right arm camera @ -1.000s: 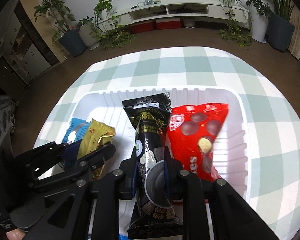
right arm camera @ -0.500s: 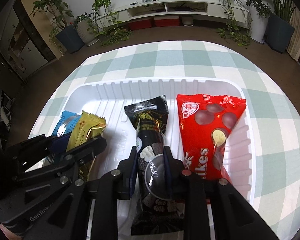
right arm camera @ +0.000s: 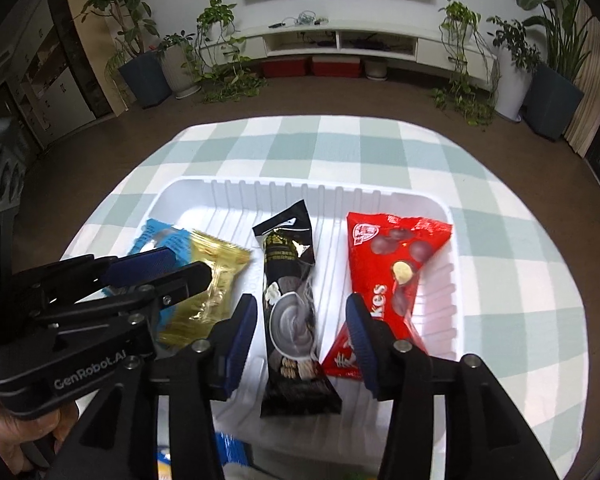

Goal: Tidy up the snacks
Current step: 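Open both tools and withdraw them back toward the remaining snacks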

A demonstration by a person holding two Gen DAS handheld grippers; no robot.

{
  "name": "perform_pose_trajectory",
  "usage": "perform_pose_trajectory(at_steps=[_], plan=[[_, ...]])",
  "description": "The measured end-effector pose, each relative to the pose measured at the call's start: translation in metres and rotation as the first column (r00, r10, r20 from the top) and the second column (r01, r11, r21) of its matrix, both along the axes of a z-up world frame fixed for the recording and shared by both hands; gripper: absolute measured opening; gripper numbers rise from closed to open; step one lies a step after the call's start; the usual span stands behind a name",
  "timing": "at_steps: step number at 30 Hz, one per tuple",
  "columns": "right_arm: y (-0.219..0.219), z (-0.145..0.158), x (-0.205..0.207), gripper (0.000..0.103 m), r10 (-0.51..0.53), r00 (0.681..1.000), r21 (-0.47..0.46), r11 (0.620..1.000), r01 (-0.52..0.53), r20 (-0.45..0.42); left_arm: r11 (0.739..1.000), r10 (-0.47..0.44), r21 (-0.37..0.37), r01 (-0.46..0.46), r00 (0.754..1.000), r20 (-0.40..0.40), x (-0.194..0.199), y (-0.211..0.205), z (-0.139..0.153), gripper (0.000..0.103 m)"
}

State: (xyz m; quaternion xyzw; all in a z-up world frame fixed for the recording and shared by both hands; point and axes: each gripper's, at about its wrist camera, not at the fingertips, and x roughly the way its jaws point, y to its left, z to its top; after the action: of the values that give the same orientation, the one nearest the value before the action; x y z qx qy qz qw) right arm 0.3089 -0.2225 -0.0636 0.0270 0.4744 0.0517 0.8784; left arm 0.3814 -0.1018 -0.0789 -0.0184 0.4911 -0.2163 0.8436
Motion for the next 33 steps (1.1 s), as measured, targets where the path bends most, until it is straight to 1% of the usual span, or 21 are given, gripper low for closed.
perform_pose_trajectory(at_steps=[5,8,9,11,12,13,14,16,19,20,22,23,24,26,28,31,33], plan=[[-0.005,0.017,-0.016,0.059,0.000,0.999,0.012,1.000,-0.001,0.034,1.000,-0.002,-0.010,0.003,1.000,0.029,-0.014,0.003,0.019,0.038],[-0.011,0.027,-0.030,0.066,-0.011,0.999,0.038,0.999,0.009,0.052,1.000,0.004,-0.015,-0.003,0.999,0.048,-0.029,0.012,0.032,0.045],[-0.014,0.031,-0.035,0.070,-0.012,0.998,0.052,0.999,0.010,0.057,1.000,0.001,-0.014,0.000,0.998,0.056,-0.035,0.015,0.036,0.048],[-0.020,0.038,-0.052,0.075,-0.016,0.997,0.084,0.996,0.009,0.074,1.000,-0.003,-0.021,0.005,0.997,0.077,-0.052,0.024,0.044,0.058],[-0.022,0.041,-0.060,0.077,-0.019,0.997,0.094,0.996,0.012,0.081,1.000,-0.002,-0.027,0.005,0.996,0.088,-0.060,0.029,0.047,0.070],[-0.024,0.043,-0.067,0.078,-0.024,0.996,0.100,0.995,0.015,0.087,0.999,0.000,-0.032,0.003,0.995,0.097,-0.068,0.035,0.049,0.079],[-0.027,0.046,-0.076,0.079,-0.029,0.995,0.110,0.994,0.019,0.093,0.999,0.001,-0.040,0.003,0.994,0.108,-0.082,0.043,0.052,0.081],[-0.031,0.050,-0.096,0.080,-0.038,0.994,0.132,0.991,0.024,0.107,0.999,0.001,-0.048,0.004,0.993,0.116,-0.101,0.054,0.055,0.083],[-0.036,0.053,-0.132,0.082,-0.050,0.991,0.157,0.987,0.029,0.128,0.999,0.009,-0.041,-0.003,0.991,0.134,-0.141,0.074,0.056,0.085],[-0.038,0.051,-0.148,0.082,-0.055,0.990,0.168,0.985,0.032,0.131,1.000,-0.001,-0.030,0.005,0.990,0.138,-0.158,0.080,0.056,0.085],[-0.042,0.047,-0.171,0.082,-0.061,0.989,0.192,0.981,0.034,0.132,1.000,0.010,-0.002,-0.010,0.990,0.143,-0.183,0.092,0.054,0.085],[-0.044,0.043,-0.189,0.082,-0.071,0.989,0.210,0.977,0.042,0.132,1.000,0.017,0.003,-0.018,0.989,0.149,-0.201,0.099,0.053,0.085],[-0.046,0.040,-0.198,0.082,-0.081,0.988,0.219,0.974,0.051,0.132,1.000,0.014,0.002,-0.015,0.988,0.153,-0.213,0.104,0.051,0.085],[-0.050,0.029,-0.228,0.082,-0.104,0.986,0.239,0.968,0.070,0.134,0.999,0.007,0.030,-0.011,0.988,0.155,-0.242,0.111,0.042,0.085],[-0.054,0.018,-0.251,0.082,-0.131,0.983,0.252,0.963,0.096,0.127,0.998,0.002,0.054,-0.010,0.991,0.137,-0.262,0.114,0.032,0.085],[-0.059,0.003,-0.275,0.082,-0.167,0.981,0.251,0.958,0.137,0.101,0.999,-0.013,0.048,0.008,0.995,0.101,-0.296,0.114,0.014,0.085],[-0.061,-0.006,-0.285,0.082,-0.188,0.979,0.239,0.957,0.165,0.076,0.998,-0.008,0.055,0.002,0.995,0.098,-0.310,0.109,0.005,0.085]])
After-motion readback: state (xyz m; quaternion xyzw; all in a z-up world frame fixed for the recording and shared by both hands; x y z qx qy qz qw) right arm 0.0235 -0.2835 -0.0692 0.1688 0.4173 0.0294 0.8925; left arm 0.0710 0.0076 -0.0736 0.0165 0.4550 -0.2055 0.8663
